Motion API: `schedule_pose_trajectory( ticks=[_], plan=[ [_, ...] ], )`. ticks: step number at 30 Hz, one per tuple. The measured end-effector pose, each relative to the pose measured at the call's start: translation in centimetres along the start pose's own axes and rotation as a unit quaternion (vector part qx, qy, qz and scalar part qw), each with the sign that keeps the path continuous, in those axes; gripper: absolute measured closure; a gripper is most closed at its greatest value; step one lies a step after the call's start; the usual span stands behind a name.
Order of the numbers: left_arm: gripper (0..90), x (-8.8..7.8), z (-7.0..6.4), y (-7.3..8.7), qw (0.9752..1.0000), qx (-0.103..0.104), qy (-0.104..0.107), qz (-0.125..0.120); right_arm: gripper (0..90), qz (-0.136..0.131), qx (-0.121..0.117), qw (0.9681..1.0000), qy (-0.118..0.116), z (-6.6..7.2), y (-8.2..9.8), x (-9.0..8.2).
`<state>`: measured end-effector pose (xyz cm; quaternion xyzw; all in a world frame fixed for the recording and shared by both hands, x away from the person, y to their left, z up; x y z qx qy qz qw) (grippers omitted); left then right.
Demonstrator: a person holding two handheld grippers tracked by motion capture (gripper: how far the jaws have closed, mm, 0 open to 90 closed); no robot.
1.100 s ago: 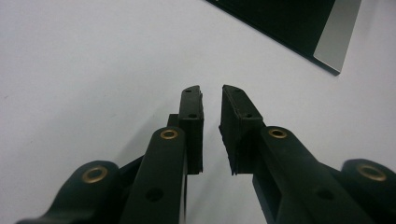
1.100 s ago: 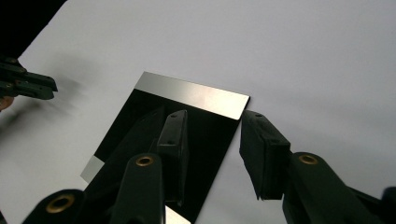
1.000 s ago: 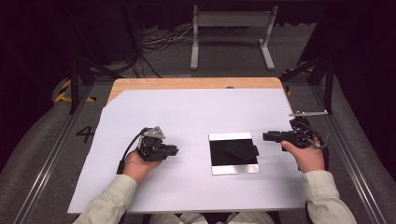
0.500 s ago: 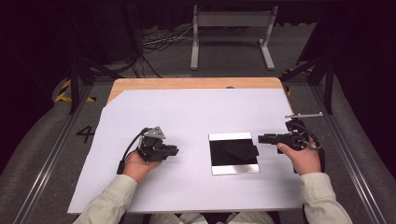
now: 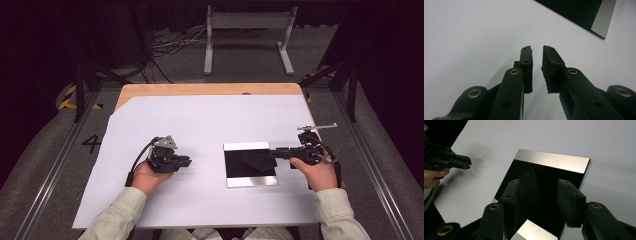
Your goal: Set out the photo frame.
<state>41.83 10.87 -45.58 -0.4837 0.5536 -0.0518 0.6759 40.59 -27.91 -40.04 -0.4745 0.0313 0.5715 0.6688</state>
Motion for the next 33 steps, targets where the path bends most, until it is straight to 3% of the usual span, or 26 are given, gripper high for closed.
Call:
schedule_pose_trajectory(
  ticks=[33],
  plan=[
    [78.0,0.1,-0.1,0.0,1.0,0.0,0.002,0.002,48.2,0.042,0.016,0.9986,-0.028,0.0,1.0,3.1]
  ],
)
Point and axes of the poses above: each handheld gripper's, and its own axes: x roughly forward along the jaws, y roughly out of its underside, z roughly to its left, the point moved 4 cm from there along x, roughly forward along the jaws, and after that the axes turned 9 degrees about -y, right-handed, at the moved point
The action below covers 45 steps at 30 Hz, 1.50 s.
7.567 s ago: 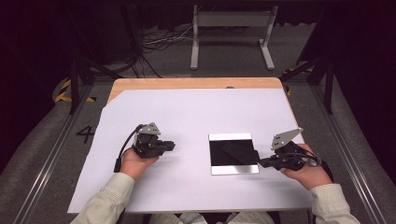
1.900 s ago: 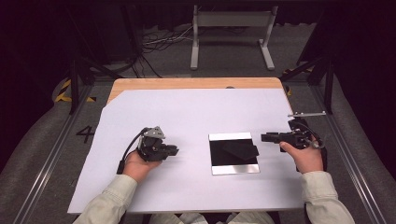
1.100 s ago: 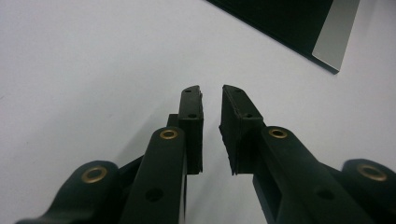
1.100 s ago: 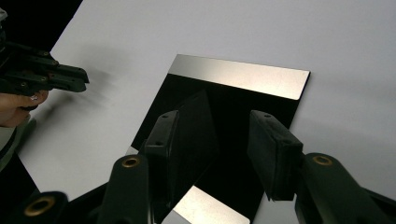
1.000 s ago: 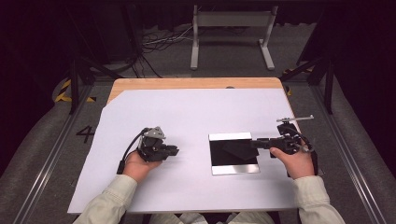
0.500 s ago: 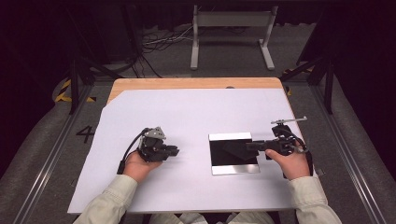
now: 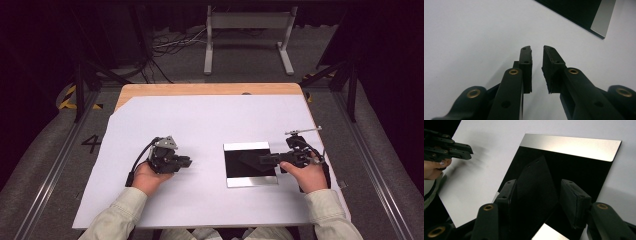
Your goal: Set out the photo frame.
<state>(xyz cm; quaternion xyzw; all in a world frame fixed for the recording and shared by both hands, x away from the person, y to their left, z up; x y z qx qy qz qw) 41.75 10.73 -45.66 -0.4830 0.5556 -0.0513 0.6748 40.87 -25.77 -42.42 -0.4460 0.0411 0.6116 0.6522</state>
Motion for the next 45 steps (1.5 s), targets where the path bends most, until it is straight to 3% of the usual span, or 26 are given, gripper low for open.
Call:
schedule_pose_trajectory(
  ticks=[12,26,32,37,45],
  plan=[
    [78.1,0.0,0.0,0.0,1.0,-0.002,0.0,0.001,48.0,0.019,0.008,0.9996,-0.019,0.4,0.2,0.9],
    [78.1,0.1,0.0,0.1,1.0,-0.002,-0.001,0.001,57.8,0.013,0.017,0.9994,-0.026,0.8,0.1,0.4],
    [78.1,0.1,0.0,0.0,1.0,-0.001,-0.002,0.0,61.0,0.01,-0.001,0.9996,-0.024,1.5,0.0,0.1],
    [78.0,0.0,0.0,0.0,1.0,-0.003,-0.002,0.0,67.8,0.006,-0.031,0.9988,-0.038,2.5,-0.2,-0.4],
    [77.9,0.0,0.0,0.0,1.0,-0.002,-0.002,0.0,75.3,0.029,-0.065,0.9959,-0.056,3.8,-0.1,-1.2]
  ],
)
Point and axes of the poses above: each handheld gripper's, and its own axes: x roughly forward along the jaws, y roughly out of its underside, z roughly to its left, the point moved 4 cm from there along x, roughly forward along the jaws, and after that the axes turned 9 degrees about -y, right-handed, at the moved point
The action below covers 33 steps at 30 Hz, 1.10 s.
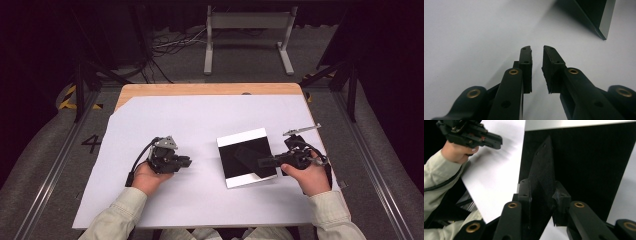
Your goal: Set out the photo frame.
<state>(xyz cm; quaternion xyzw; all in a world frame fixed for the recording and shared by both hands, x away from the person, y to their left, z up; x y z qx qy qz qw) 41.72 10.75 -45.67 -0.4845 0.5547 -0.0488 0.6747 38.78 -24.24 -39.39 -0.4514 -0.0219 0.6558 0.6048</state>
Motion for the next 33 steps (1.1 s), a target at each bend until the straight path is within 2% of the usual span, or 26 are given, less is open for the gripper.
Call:
schedule_pose_trajectory(
  ticks=[6,9,10,13,16,18,20,24,29,30,33],
  plan=[
    [77.7,0.0,0.0,0.0,1.0,0.001,0.0,0.0,85.4,0.014,-0.012,0.9989,-0.044,1.1,0.1,-0.3],
    [77.7,0.0,0.0,0.0,1.0,0.001,0.0,0.0,86.8,0.018,-0.024,0.9981,-0.053,1.8,0.0,-0.3],
    [77.8,0.0,0.0,0.0,1.0,0.002,0.0,0.0,86.9,0.018,-0.034,0.9981,-0.048,2.4,-0.1,-0.2],
    [77.7,0.0,0.0,0.0,1.0,0.001,0.0,0.0,87.1,0.01,-0.041,0.9979,-0.05,2.7,-0.2,-0.2],
    [77.7,0.0,0.0,0.0,1.0,0.001,0.0,0.0,87.1,-0.002,-0.048,0.9979,-0.044,2.8,-0.3,-0.2],
    [77.7,0.0,0.0,0.0,1.0,0.002,0.0,0.0,87.2,-0.025,-0.068,0.9969,-0.029,3.0,-0.6,-0.3],
    [77.8,0.0,0.0,0.0,1.0,0.002,0.0,0.0,87.2,-0.03,-0.071,0.9967,-0.027,3.0,-0.7,-0.3],
    [77.7,0.1,-0.1,0.0,1.0,0.001,0.0,0.0,87.2,-0.056,-0.095,0.9939,-0.012,3.2,-0.9,0.1],
    [77.8,0.0,0.0,0.0,1.0,0.002,-0.001,0.0,87.2,-0.073,-0.133,0.9879,0.032,3.5,-1.0,1.4],
    [77.8,0.0,0.0,0.0,1.0,0.002,-0.001,0.0,87.1,-0.078,-0.136,0.9871,0.032,3.6,-1.0,1.5],
    [77.8,0.0,0.0,0.0,1.0,0.002,-0.001,0.0,87.1,-0.084,-0.163,0.9824,0.038,3.6,-1.0,2.0]
  ],
)
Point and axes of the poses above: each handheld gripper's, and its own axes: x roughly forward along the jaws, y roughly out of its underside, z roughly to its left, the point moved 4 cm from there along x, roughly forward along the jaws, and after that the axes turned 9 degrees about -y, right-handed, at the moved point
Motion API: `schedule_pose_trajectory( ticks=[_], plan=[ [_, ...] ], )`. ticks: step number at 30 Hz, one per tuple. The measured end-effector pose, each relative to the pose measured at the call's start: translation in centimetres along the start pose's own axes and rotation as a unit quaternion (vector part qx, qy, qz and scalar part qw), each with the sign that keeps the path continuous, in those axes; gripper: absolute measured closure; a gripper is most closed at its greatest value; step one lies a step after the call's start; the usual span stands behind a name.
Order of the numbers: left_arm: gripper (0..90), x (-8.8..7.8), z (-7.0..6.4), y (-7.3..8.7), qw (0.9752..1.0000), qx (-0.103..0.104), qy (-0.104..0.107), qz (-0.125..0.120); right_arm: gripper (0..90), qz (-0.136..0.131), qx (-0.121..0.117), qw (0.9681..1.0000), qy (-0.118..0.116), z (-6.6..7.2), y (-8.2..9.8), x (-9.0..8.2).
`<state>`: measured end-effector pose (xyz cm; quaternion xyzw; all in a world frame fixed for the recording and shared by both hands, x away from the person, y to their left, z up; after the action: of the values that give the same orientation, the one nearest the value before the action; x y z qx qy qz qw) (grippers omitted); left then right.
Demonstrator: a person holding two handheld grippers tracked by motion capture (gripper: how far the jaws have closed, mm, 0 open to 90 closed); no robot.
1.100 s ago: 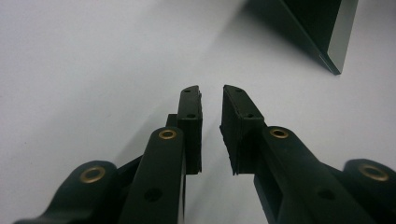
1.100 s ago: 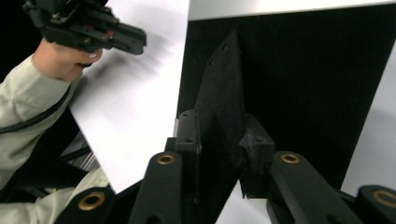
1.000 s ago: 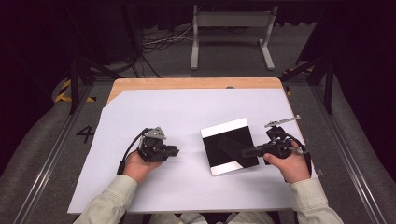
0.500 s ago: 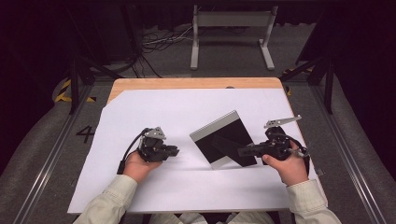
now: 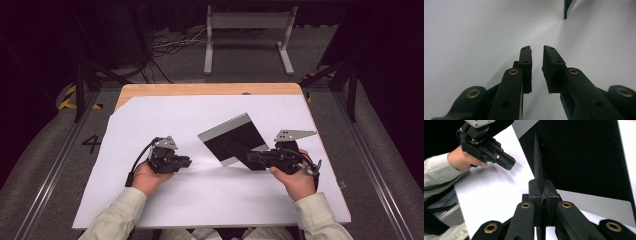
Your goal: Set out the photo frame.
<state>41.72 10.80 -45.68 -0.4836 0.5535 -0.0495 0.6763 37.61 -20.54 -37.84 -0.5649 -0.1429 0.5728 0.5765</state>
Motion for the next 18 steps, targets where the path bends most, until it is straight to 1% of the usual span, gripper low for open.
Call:
schedule_pose_trajectory(
  ticks=[2,3,5,8,10,11,13,18],
  plan=[
    [77.8,0.0,0.0,0.0,1.0,-0.002,0.0,-0.001,87.0,0.004,-0.021,0.9998,-0.001,-0.1,0.1,0.0],
    [77.8,0.0,0.0,0.0,1.0,-0.002,0.0,-0.001,86.9,0.01,-0.038,0.9992,-0.002,-0.1,0.1,0.0],
    [77.7,0.1,0.0,0.0,1.0,-0.001,0.001,0.0,86.8,0.017,-0.058,0.9982,-0.006,-0.2,0.3,-0.1],
    [77.7,0.1,-0.1,0.0,1.0,-0.001,0.002,0.0,86.6,0.03,-0.074,0.9968,-0.009,-0.4,0.5,-0.3],
    [77.7,0.1,-0.1,0.0,1.0,-0.001,0.002,-0.001,86.5,0.042,-0.089,0.995,-0.015,-0.5,0.7,-0.4],
    [77.7,0.1,-0.1,0.0,1.0,-0.001,0.002,-0.001,86.5,0.042,-0.089,0.995,-0.015,-0.5,0.7,-0.4],
    [77.7,0.1,-0.1,0.0,1.0,-0.002,0.001,-0.001,86.5,0.054,-0.106,0.9928,-0.016,-0.5,1.0,-0.6],
    [77.7,0.0,0.0,0.0,1.0,-0.002,0.001,-0.001,86.5,0.071,-0.114,0.9907,-0.019,-1.0,1.6,-0.9]
  ],
)
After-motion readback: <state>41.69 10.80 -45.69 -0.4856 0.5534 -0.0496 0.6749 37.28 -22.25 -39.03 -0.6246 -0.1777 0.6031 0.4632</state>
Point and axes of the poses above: each handheld gripper's, and its own axes: x roughly forward along the jaws, y roughly out of its underside, z roughly to its left, the point moved 4 cm from there along x, roughly forward along the jaws, and after that the axes turned 9 degrees about -y, right-handed, at the moved point
